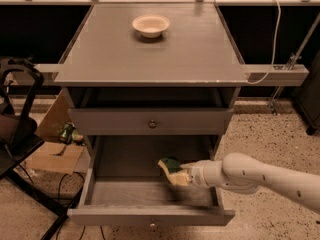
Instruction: Place sponge into middle drawer
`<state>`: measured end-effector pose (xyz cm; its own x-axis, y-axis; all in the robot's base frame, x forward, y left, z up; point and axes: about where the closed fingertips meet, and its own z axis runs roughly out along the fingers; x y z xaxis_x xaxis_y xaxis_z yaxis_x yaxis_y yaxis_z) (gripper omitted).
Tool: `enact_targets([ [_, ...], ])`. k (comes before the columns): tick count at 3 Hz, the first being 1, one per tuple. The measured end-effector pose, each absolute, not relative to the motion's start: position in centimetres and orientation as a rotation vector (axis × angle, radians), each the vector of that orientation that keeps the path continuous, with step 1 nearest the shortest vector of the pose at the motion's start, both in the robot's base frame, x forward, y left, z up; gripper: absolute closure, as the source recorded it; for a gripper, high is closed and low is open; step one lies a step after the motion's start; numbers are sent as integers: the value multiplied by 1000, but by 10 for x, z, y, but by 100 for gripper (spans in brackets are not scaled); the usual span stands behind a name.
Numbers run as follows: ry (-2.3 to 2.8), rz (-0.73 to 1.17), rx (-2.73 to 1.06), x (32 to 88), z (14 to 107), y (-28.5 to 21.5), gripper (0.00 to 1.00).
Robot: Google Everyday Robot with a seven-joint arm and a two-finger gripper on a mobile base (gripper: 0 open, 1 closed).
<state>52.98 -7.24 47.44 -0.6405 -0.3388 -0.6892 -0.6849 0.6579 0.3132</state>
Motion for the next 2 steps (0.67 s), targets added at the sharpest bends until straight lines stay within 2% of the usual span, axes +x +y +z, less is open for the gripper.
enact_targets([
  [2,2284,772,-787,527,469,-71,59],
])
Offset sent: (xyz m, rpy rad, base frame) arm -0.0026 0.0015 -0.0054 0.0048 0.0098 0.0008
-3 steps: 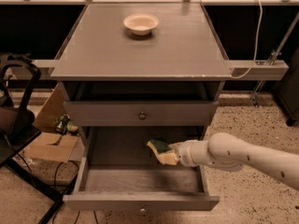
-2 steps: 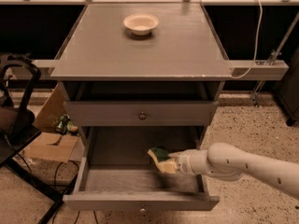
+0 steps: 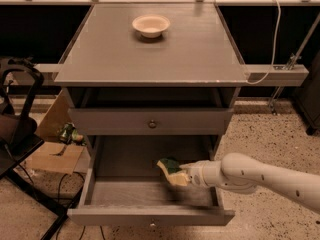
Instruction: Place sponge into middle drawer
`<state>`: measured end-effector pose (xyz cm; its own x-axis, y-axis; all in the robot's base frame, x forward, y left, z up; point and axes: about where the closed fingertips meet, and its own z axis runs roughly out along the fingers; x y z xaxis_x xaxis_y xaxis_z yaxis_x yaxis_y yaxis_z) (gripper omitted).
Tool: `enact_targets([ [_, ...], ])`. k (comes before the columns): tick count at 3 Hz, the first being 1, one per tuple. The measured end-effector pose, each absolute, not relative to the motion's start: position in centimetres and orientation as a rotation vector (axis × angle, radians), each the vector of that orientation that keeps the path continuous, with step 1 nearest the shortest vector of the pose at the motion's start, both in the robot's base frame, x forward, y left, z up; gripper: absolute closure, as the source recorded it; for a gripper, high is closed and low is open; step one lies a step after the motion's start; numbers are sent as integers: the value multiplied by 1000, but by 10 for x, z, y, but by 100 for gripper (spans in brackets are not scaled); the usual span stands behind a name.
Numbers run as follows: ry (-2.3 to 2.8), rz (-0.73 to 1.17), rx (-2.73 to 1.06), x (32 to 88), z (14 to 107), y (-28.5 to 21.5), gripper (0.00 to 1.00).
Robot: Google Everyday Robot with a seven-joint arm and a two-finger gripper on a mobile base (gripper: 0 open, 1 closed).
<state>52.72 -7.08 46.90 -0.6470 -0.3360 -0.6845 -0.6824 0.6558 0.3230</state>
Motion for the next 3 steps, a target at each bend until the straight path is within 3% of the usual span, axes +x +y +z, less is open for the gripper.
enact_targets([
  [2,2284,772,-787,527,469,-71,13],
  [3,2284,772,-787,527,469,-71,0],
])
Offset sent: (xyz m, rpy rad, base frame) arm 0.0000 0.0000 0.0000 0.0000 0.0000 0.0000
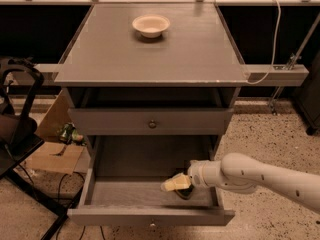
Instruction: Place sponge into middle drawer
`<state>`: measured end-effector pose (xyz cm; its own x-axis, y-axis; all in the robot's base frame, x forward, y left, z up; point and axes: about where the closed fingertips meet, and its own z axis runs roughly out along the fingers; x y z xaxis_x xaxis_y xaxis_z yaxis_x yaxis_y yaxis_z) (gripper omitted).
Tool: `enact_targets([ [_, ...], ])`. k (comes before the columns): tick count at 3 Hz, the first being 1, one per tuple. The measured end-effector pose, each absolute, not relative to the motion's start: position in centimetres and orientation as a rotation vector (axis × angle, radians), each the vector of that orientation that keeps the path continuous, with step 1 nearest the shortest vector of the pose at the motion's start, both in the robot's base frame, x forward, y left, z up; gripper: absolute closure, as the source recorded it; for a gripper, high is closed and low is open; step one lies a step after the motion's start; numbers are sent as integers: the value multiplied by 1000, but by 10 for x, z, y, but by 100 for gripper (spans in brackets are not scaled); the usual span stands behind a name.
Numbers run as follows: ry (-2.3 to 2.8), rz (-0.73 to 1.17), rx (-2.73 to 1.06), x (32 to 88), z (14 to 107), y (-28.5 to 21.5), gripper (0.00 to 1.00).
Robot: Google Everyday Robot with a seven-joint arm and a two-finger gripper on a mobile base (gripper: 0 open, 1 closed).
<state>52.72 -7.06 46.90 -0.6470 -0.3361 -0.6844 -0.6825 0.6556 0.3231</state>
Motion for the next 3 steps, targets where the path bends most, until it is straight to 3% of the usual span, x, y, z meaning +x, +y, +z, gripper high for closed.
enact_targets([
  [2,2234,752,-823,523,494,-87,0],
  [3,2131,690,-912,513,561,-135,0],
])
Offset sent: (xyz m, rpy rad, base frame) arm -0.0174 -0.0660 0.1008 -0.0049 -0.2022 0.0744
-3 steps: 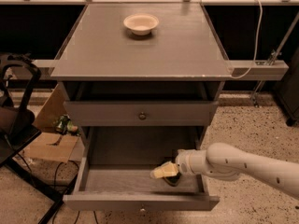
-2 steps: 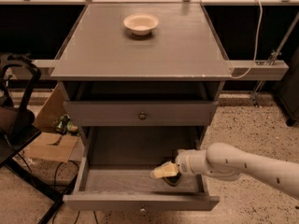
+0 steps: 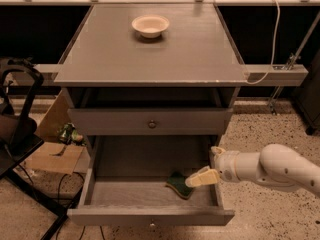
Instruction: Place sponge into middle drawer
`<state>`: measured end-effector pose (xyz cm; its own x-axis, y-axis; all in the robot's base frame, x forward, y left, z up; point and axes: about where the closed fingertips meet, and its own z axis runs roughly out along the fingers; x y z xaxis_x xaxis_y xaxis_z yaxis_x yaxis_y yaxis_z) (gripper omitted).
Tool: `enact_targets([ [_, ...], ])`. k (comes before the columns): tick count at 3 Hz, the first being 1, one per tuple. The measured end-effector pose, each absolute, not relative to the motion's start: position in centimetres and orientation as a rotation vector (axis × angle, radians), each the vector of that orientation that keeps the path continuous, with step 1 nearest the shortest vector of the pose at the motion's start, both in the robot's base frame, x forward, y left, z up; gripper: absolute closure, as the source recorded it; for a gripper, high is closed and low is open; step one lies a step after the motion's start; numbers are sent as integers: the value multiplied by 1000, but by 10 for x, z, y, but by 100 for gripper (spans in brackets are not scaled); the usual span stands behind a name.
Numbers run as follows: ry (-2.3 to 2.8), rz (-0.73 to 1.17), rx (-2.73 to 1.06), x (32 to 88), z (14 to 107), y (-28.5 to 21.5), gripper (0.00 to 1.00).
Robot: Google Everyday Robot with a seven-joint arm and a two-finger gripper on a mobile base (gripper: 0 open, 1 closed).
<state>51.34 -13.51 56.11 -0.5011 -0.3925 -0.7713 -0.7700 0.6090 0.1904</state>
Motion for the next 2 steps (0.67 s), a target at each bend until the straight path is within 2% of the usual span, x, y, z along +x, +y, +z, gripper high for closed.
enact_targets([
  [2,2196,491,-1172,458,684,-222,0],
])
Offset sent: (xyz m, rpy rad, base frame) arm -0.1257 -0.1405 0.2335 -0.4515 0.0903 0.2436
